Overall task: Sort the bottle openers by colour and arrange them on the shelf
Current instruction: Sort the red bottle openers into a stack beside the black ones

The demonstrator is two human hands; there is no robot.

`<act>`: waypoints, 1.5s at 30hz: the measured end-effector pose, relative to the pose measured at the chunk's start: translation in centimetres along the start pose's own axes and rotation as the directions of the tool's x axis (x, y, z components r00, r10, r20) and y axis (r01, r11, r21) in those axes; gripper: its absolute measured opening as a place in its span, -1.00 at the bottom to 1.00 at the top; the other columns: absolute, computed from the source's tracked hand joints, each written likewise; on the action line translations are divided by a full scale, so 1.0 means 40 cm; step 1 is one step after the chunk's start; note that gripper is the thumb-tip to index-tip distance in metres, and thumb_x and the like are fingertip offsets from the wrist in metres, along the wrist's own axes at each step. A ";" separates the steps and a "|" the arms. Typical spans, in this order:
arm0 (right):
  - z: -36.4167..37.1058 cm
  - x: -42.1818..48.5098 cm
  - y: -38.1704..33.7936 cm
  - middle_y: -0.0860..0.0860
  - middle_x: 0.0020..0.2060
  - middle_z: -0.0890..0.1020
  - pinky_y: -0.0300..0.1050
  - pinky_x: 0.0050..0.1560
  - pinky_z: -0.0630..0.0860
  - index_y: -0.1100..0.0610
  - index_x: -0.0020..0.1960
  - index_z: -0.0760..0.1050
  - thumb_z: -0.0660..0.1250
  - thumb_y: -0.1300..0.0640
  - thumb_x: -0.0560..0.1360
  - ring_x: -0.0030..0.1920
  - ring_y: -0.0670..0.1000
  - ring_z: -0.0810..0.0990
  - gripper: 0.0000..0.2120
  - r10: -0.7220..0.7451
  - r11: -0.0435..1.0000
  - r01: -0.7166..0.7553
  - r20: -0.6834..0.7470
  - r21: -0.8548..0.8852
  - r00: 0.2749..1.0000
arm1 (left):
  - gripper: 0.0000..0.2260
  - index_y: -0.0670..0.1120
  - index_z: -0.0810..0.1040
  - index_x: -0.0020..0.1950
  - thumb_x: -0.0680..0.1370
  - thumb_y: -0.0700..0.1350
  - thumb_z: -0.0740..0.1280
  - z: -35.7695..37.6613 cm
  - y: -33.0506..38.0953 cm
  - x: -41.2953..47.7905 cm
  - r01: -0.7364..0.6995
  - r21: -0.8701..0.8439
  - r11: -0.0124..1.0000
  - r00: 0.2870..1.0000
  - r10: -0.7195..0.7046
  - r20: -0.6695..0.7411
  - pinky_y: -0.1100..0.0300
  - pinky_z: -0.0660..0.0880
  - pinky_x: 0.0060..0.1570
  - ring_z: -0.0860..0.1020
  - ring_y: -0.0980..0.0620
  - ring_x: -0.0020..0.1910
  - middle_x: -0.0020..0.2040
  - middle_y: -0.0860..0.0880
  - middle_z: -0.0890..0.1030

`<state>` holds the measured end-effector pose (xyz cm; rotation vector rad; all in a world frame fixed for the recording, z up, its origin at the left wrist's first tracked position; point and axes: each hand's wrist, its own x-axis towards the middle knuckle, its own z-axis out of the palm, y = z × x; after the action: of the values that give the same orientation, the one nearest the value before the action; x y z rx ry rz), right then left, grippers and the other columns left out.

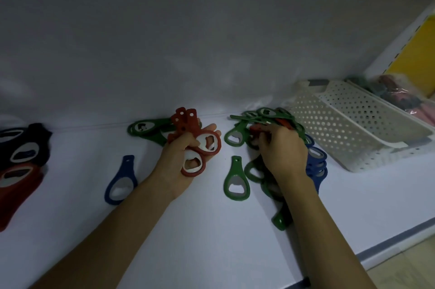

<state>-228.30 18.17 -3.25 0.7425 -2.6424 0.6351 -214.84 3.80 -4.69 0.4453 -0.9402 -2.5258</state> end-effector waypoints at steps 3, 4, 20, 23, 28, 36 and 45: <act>-0.004 -0.013 -0.036 0.04 -0.20 0.68 -0.04 -0.25 0.54 0.10 0.05 0.61 0.29 0.09 0.54 -0.21 0.07 0.63 -0.83 0.029 0.942 0.019 -0.137 0.336 0.990 | -0.71 -0.11 0.55 0.12 0.52 -0.35 0.15 -0.001 -0.002 -0.001 -0.009 0.089 0.996 1.000 0.008 0.011 0.09 0.58 0.00 0.65 -0.02 0.01 0.03 -0.09 0.68; -0.004 -0.019 -0.054 0.01 -0.19 0.69 0.00 -0.20 0.58 0.10 0.06 0.61 0.32 0.09 0.53 -0.21 0.02 0.64 -0.83 0.039 0.890 0.040 -0.164 0.454 0.986 | -0.75 -0.09 0.56 0.09 0.53 -0.31 0.18 0.002 -0.004 -0.003 -0.009 0.123 0.992 1.000 0.009 0.006 0.09 0.57 -0.01 0.66 -0.01 0.00 0.02 -0.08 0.68; -0.013 0.070 -0.035 0.05 0.10 0.62 0.06 0.00 0.56 0.03 0.21 0.52 0.23 0.27 0.51 0.03 0.11 0.59 -0.68 -0.273 0.962 0.260 0.231 0.085 0.934 | -0.82 -0.03 0.53 0.13 0.55 -0.09 0.27 0.005 -0.003 0.006 -0.026 0.052 0.998 0.991 0.033 -0.129 0.18 0.52 -0.21 0.67 0.10 -0.15 -0.10 0.02 0.71; 0.019 0.071 -0.006 0.10 0.24 0.46 0.05 0.17 0.36 -0.08 0.37 0.39 0.19 0.21 0.54 0.24 0.17 0.40 -0.57 -0.286 0.908 0.379 0.397 -0.178 0.872 | -0.83 -0.05 0.55 0.09 0.56 -0.11 0.22 -0.004 0.005 0.007 -0.020 0.004 1.000 0.997 0.021 -0.080 0.21 0.57 -0.24 0.67 0.08 -0.13 -0.10 0.00 0.70; 0.030 0.059 -0.025 0.05 0.20 0.52 0.00 0.18 0.25 0.00 0.27 0.48 0.20 0.21 0.52 0.22 0.11 0.42 -0.65 -0.341 0.881 0.404 0.261 -0.246 0.903 | -0.75 -0.13 0.51 0.21 0.57 -0.16 0.19 -0.006 -0.002 0.002 0.040 -0.063 0.997 0.999 -0.042 -0.023 -0.03 0.51 0.12 0.63 -0.08 0.07 0.06 -0.12 0.67; -0.040 0.041 -0.152 -0.03 -0.31 0.69 -0.22 -0.28 0.60 0.12 -0.04 0.58 0.36 0.26 0.50 -0.30 -0.07 0.67 -0.92 -0.200 0.466 -0.098 0.213 0.879 0.956 | -0.66 -0.08 0.52 0.21 0.47 -0.01 0.29 0.001 0.004 0.003 0.098 -0.027 0.995 0.995 -0.098 0.020 -0.06 0.57 0.03 0.65 -0.06 0.00 0.06 -0.11 0.67; 0.014 0.103 -0.076 0.15 -0.16 0.64 -0.02 -0.26 0.49 0.22 -0.02 0.53 0.16 0.08 0.61 -0.23 0.16 0.58 -0.75 -0.105 0.976 0.085 0.089 0.200 0.991 | -0.84 -0.09 0.71 -0.16 0.30 -0.22 0.41 -0.003 0.000 -0.007 0.072 0.053 0.996 0.996 -0.075 0.054 0.22 0.58 -0.31 0.65 0.04 -0.27 -0.16 -0.08 0.68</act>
<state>-230.07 13.89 -1.02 0.9737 -2.6393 0.8612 -214.56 3.86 -4.71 0.4335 -1.0290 -2.5976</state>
